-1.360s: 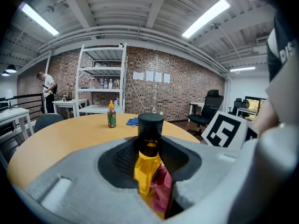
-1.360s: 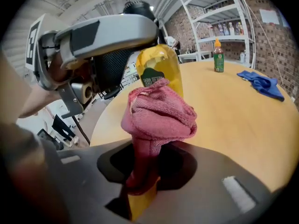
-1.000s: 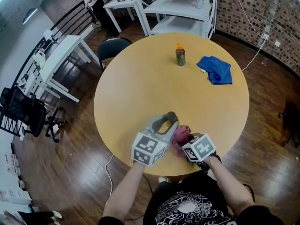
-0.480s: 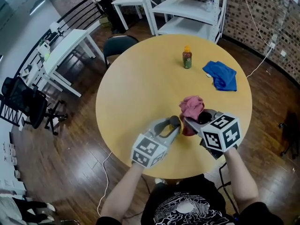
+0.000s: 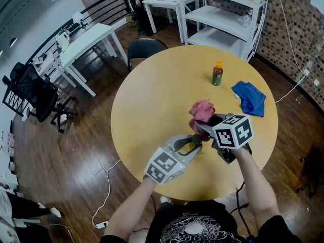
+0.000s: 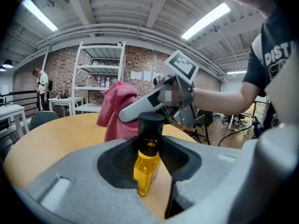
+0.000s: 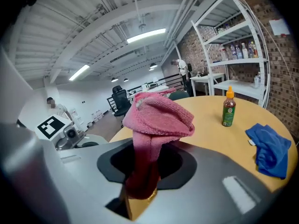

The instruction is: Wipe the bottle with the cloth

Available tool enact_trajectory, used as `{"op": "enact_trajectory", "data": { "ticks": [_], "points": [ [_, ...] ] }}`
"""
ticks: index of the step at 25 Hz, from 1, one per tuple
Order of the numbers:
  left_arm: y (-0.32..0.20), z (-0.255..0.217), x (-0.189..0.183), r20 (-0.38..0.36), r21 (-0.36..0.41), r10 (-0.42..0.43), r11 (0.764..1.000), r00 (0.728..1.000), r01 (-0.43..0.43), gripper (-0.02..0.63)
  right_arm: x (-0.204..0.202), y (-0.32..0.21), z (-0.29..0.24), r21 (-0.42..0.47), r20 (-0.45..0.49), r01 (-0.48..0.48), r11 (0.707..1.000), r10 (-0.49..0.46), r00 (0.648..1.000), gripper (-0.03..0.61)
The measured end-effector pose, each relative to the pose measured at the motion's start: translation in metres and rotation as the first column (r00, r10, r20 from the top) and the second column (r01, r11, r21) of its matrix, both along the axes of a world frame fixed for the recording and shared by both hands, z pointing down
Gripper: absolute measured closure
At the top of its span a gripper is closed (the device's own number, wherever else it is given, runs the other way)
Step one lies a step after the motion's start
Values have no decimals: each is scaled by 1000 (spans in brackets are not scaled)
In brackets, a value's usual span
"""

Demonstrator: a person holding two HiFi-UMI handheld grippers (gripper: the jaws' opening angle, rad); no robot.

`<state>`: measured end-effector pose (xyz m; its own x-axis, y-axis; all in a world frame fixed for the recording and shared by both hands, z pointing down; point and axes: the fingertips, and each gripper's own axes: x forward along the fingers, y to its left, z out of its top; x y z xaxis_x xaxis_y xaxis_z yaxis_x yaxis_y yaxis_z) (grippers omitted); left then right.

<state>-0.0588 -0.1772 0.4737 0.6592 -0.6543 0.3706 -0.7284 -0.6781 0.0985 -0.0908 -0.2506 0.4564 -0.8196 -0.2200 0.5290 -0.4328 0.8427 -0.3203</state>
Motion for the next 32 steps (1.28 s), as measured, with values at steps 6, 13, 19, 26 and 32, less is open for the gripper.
{"op": "enact_trajectory", "data": {
  "ticks": [6, 13, 19, 26, 32],
  "points": [
    [1, 2, 0, -9, 4, -8, 1000, 1000, 8, 477, -17, 2, 40, -118, -4, 111, 987, -112, 994, 472],
    [2, 1, -2, -11, 12, -12, 1000, 1000, 12, 477, -27, 7, 85, -281, 22, 219, 934, -222, 975, 472],
    [0, -3, -2, -12, 15, -5, 1000, 1000, 5, 477, -34, 10, 111, -350, 28, 299, 888, -309, 951, 472],
    [-5, -5, 3, -22, 11, -6, 1000, 1000, 6, 477, -27, 9, 146, -343, -74, 349, 872, -395, 916, 472],
    [-3, -3, 1, -18, 12, 0, 1000, 1000, 0, 477, -34, -1, 128, -281, -44, 354, 892, -380, 924, 472]
  ]
}}
